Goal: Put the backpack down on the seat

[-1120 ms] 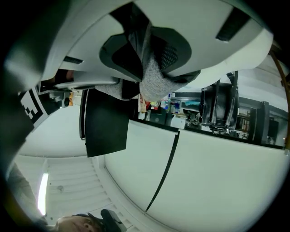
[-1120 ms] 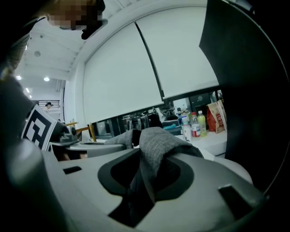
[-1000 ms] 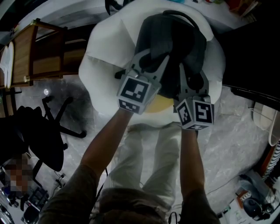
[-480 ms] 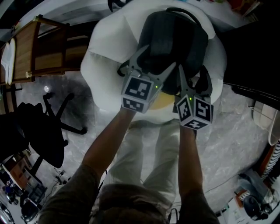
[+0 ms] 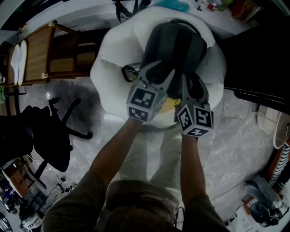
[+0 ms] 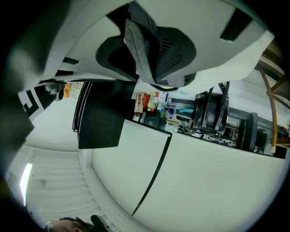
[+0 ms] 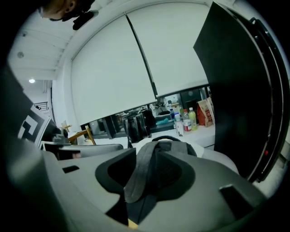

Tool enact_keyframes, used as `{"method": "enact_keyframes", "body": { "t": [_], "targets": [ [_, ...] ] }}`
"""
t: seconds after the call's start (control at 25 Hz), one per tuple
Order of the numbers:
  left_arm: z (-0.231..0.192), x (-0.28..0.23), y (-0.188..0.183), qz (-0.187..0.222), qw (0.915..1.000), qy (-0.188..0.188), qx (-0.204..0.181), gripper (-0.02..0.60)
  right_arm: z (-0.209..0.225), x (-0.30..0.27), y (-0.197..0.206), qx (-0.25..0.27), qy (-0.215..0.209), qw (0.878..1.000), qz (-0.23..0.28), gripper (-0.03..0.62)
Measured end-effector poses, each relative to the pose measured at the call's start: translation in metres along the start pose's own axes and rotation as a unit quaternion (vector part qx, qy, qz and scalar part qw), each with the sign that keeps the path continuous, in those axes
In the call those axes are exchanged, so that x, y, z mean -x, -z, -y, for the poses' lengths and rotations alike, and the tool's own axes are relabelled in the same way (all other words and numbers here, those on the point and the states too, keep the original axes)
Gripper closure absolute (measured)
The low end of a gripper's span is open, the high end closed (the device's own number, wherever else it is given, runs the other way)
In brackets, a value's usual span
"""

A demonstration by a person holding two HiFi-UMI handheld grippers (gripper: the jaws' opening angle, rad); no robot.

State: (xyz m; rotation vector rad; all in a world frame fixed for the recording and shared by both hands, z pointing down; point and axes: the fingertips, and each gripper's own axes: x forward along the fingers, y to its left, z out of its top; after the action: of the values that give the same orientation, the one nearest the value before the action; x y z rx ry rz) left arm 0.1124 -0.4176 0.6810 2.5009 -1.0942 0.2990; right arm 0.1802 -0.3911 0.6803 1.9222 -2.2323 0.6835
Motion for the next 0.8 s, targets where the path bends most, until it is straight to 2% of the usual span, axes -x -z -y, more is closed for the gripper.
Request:
{"method": "enact_keyframes", "body": {
  "t": [0.08, 0.12, 0.24, 0.44, 0.6, 0.8],
  "targets": [
    [0.009, 0.011, -0.013, 0.001, 1.0000, 0.000, 0.007, 0.528, -0.010, 0.010, -0.011, -0.001, -0.003, 1.000, -0.002, 0.521],
    [0.013, 0.017, -0.019, -0.002, 0.9999, -0.004, 0.011, 0.577, -0.015, 0.015, -0.017, -0.004, -0.005, 1.000, -0.006, 0.591],
    [0.023, 0.035, -0.033, -0.023, 0.9990, -0.015, 0.035, 0.581, -0.033, 0.032, -0.031, -0.019, -0.020, 0.999, -0.018, 0.589],
    [0.044, 0.075, -0.067, -0.048, 0.9974, -0.029, 0.045, 0.581, -0.057, 0.071, -0.060, -0.045, -0.028, 0.998, -0.030, 0.589],
    [0.063, 0.115, -0.108, -0.045, 0.9968, -0.024, 0.062, 0.581, -0.080, 0.107, -0.092, -0.066, -0.035, 0.997, -0.034, 0.589],
    [0.084, 0.150, -0.146, -0.049, 0.9957, -0.021, 0.076, 0.581, -0.107, 0.141, -0.132, -0.070, -0.069, 0.994, -0.039, 0.589]
  ]
}}
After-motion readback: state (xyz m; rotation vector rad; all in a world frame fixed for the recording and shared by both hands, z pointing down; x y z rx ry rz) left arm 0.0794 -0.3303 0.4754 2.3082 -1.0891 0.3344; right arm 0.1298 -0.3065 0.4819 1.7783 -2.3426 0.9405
